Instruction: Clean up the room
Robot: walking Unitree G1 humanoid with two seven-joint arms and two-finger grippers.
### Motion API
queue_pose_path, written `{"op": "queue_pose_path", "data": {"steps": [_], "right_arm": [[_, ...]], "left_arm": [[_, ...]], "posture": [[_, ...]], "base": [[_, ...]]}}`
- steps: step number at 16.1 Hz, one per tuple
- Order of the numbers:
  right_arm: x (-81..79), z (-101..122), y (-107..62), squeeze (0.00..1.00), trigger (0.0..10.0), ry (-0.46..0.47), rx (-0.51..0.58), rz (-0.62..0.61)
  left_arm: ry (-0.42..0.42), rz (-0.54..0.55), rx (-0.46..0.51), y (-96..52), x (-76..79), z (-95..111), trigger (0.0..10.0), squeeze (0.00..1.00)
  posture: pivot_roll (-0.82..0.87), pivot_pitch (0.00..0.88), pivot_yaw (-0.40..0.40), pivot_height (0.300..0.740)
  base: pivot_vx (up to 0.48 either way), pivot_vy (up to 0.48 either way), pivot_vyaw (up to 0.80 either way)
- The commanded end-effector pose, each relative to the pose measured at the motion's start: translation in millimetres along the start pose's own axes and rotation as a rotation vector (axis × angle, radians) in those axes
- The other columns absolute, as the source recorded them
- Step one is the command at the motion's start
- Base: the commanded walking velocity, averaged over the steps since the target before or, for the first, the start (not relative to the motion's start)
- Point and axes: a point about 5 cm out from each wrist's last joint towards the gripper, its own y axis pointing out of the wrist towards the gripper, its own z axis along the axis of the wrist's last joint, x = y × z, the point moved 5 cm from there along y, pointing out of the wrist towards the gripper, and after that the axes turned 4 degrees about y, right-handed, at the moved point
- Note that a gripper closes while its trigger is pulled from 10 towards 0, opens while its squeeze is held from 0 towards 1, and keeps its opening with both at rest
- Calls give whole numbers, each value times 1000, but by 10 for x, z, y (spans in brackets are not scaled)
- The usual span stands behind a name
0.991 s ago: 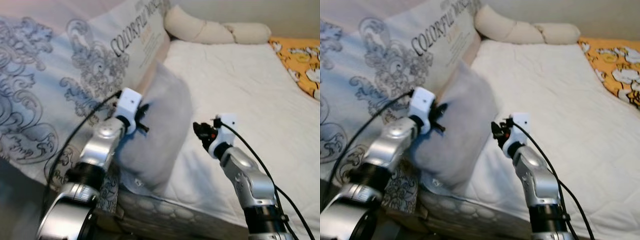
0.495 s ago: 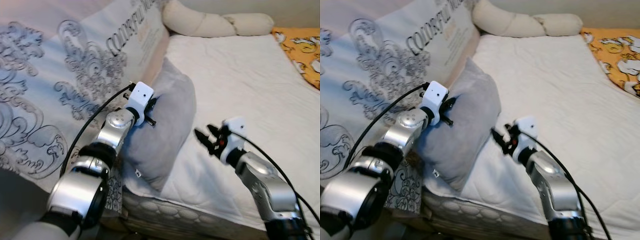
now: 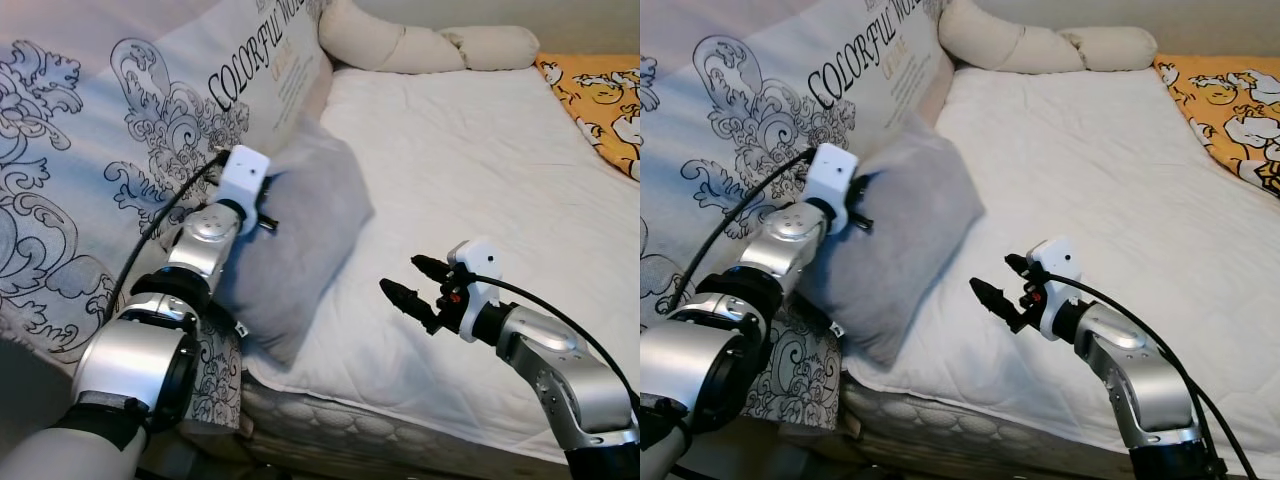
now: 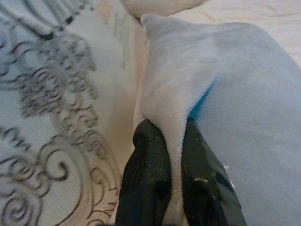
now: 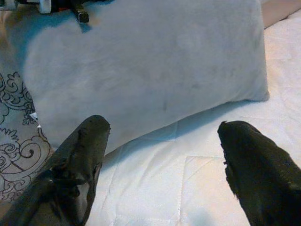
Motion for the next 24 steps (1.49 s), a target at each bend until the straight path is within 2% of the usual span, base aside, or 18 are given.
{"op": "queue_pose_path", "data": {"steps": [1, 4, 5, 8, 11, 12, 13, 14, 18, 20, 22, 23, 24], "right_arm": [[-28, 68, 25, 1000, 10000, -16, 13, 22], [-73, 78, 25, 1000, 10000, -28, 4, 68], [-92, 85, 4, 1000, 10000, -30, 7, 86], [-79, 94, -28, 1000, 10000, -35, 8, 90], [-68, 93, -41, 1000, 10000, -40, 8, 99], [-70, 93, -35, 1000, 10000, -41, 9, 100], [-72, 92, -29, 1000, 10000, -42, 9, 101], [-71, 94, -22, 1000, 10000, -44, 10, 100], [-73, 91, 29, 1000, 10000, -41, 18, 103], [-80, 98, 40, 1000, 10000, -38, 25, 104], [-85, 109, 35, 1000, 10000, -27, 49, 88], [-57, 120, 32, 1000, 10000, -21, 72, 51], [0, 155, 25, 1000, 10000, 1, 112, -12]], "left_arm": [[-11, 61, 36, -6, -159, 89, 10000, 0], [-37, 100, 19, -39, -183, -28, 10000, 0], [-83, 114, 31, -44, -155, -37, 10000, 0], [-150, 101, 40, -50, -28, -78, 10000, 0], [-129, 42, 44, -67, 108, -130, 10000, 0], [-142, 29, 71, -77, 120, -102, 10000, 365], [-157, 17, 99, -86, 117, -62, 10000, 655], [-170, 1, 116, -93, 121, -34, 10000, 1000], [-154, -64, 212, -163, 134, 132, 10000, 1000], [-180, -125, 262, -217, 148, 264, 10000, 1000], [-200, -201, 322, -343, 200, 422, 10000, 1000], [-185, -244, 343, -436, 264, 462, 10000, 1000], [-211, -276, 364, -551, 335, 494, 10000, 1000]], "posture": [[-142, 0, 64, 740], [-138, 0, 63, 740], [-135, 0, 65, 740], [-139, 0, 70, 740], [-134, 0, 66, 740], [-126, 0, 62, 740], [-118, 0, 58, 740], [-111, 0, 54, 740], [-83, 0, 41, 740], [-71, 0, 36, 740], [-61, 0, 32, 740], [-54, 0, 28, 740], [-51, 0, 25, 740]], "base": [[0, 0, 0], [0, 0, 0], [0, 0, 0], [0, 0, 0], [0, 0, 0], [0, 0, 0], [0, 0, 0], [0, 0, 0], [0, 0, 0], [0, 0, 0], [0, 0, 0], [0, 0, 0], [0, 0, 0]]}}
